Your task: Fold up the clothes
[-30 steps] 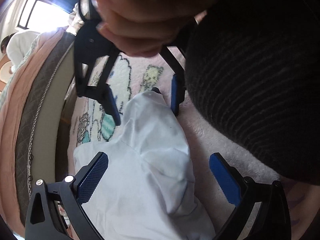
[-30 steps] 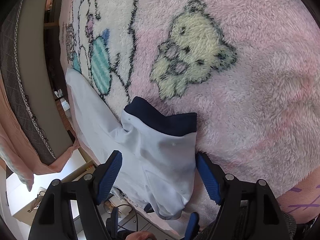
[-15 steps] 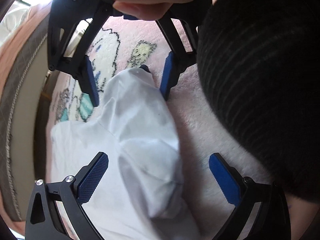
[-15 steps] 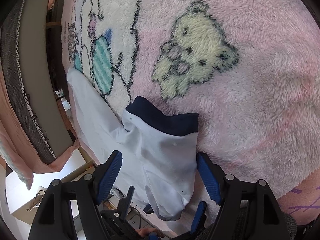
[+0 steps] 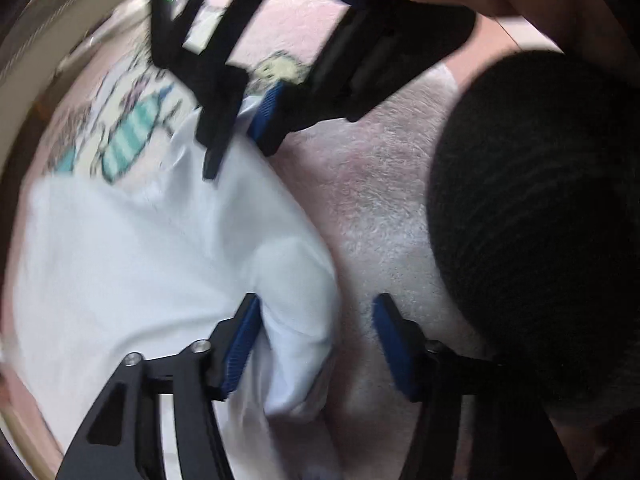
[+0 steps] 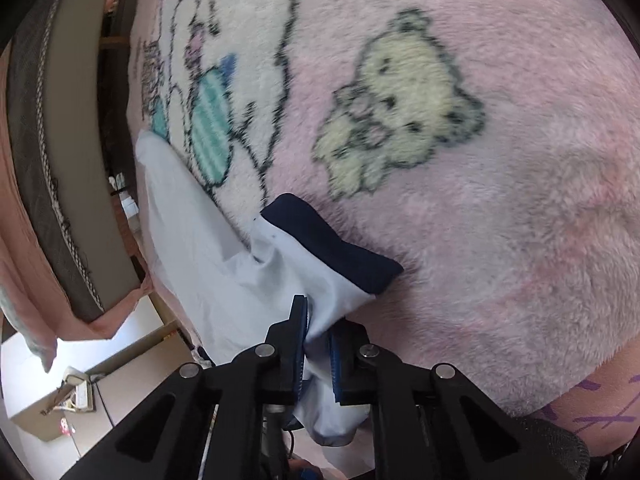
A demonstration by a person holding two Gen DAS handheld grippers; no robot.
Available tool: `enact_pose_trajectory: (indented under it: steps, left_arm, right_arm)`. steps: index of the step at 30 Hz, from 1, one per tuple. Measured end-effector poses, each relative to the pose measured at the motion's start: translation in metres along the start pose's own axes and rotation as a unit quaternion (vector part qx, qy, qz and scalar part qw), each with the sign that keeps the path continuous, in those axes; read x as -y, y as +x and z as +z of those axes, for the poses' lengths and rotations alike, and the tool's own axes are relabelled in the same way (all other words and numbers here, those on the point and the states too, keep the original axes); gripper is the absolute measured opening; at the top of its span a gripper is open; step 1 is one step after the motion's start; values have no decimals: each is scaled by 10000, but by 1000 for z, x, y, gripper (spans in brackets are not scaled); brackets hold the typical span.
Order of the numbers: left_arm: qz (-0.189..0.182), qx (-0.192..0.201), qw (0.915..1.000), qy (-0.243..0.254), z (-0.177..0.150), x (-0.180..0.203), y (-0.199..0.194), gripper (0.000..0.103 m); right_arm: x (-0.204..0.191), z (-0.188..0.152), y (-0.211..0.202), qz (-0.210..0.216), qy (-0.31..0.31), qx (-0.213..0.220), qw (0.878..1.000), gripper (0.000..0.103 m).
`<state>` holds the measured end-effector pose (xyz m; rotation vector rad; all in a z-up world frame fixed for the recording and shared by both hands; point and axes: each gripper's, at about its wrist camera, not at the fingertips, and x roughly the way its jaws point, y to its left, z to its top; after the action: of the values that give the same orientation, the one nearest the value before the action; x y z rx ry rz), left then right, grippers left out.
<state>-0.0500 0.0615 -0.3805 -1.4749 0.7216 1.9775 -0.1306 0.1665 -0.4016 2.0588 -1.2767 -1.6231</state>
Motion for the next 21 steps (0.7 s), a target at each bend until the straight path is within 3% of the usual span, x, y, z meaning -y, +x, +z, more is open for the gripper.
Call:
enact_pose_trajectory:
  steps: [3, 9, 15, 19, 21]
  left_arm:
    - [104, 85, 9999, -94, 2, 0, -3, 35]
    - [73, 256, 9985, -478, 5, -12, -7, 27]
    - [-381, 478, 9890, -1346, 3, -39, -14, 24]
    - [-496, 757, 9849, -1473, -4, -43, -24, 24]
    - [-554, 876, 9817, -1596, -23, -44, -29, 24]
  right_arm:
    - [-5, -1, 0, -88, -134, 51, 9999, 8]
    - [-16, -5, -4, -29, -380, 138, 9992, 8]
    - [-35, -11, -4, -92, -806, 181, 9965, 8]
    - [-47, -15, -6, -95, -1041, 251, 9942, 8]
    - [-55, -18, -7, -140, -1165, 309, 9926, 8]
